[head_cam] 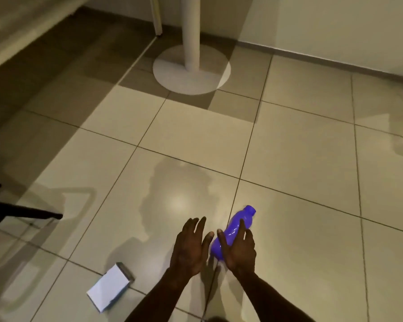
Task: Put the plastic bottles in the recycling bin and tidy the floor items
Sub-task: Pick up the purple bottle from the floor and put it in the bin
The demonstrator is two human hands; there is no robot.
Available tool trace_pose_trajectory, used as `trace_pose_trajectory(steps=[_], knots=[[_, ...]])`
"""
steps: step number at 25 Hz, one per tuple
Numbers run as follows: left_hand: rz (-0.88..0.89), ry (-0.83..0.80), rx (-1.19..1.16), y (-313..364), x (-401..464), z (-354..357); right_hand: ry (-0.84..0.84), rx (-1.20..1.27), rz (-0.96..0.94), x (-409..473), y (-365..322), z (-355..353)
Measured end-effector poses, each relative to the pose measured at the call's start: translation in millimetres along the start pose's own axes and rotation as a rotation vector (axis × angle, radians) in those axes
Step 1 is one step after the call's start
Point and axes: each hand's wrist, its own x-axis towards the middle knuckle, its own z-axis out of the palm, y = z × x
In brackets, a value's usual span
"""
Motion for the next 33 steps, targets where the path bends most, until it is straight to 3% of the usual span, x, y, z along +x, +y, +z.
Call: trace_pose_trajectory(steps=[6, 9, 11, 14, 17, 21, 28, 33], knots=[[-0.1, 0.099, -0.236, -80, 18, 139, 0.049, 0.225, 0.263, 66, 67, 129], [-0.086, 0.151, -0.335, -108, 5, 178, 0.135, 0.461, 0.372, 70, 85, 169], [-0.05, 0.177, -0.374, -121, 0, 183, 0.224, 0.487, 0.351, 65, 84, 180], [-0.069, 0.321, -0.54, -143, -7, 163, 0.244, 0.603, 0.092, 27, 69, 208], [-0.156, 0.451, -0.737, -177, -28, 124, 0.09, 0.698, -0.213, -36, 42, 244], [-0.153, 0.456, -0.945, -244, -79, 60, -0.121, 0.748, -0.445, -114, -9, 284], [-0.144, 0.714, -0.947, -361, -246, -32, -0.307, 0.544, -0.903, -269, -62, 338], [-0.179, 1.04, -0.912, -413, -383, -73, -0.395, 0.471, -1.212, -395, -104, 378]])
